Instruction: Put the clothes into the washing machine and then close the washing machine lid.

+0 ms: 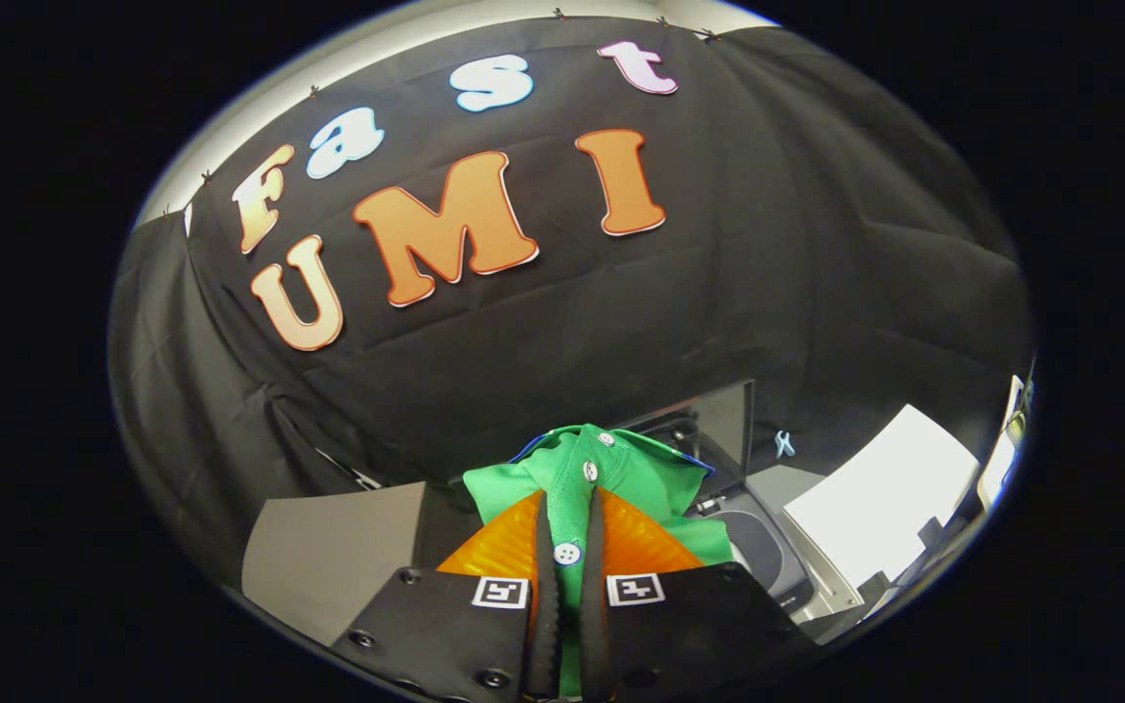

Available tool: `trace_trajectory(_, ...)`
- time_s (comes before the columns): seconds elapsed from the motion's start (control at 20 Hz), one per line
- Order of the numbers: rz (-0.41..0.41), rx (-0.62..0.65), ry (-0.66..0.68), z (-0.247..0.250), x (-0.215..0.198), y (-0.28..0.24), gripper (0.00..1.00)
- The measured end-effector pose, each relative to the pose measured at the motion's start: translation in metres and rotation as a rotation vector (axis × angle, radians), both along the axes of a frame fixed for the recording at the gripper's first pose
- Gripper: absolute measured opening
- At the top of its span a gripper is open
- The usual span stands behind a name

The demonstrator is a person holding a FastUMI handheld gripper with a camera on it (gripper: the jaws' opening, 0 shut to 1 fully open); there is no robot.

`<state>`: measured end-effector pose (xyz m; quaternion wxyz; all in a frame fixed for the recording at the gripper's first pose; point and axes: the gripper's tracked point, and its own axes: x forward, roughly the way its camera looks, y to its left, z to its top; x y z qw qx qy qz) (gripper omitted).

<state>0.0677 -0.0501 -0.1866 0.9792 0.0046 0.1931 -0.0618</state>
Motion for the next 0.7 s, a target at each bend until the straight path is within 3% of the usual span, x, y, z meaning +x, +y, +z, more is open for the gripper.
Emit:
trace_trajectory(0.4, -0.093, -0.001, 0.047, -0.041, 0.014, -0.059, 0.16)
trace_trajectory(0.7, -0.107, -0.005, 0.15, -0.093, 0.031, -0.087, 0.16)
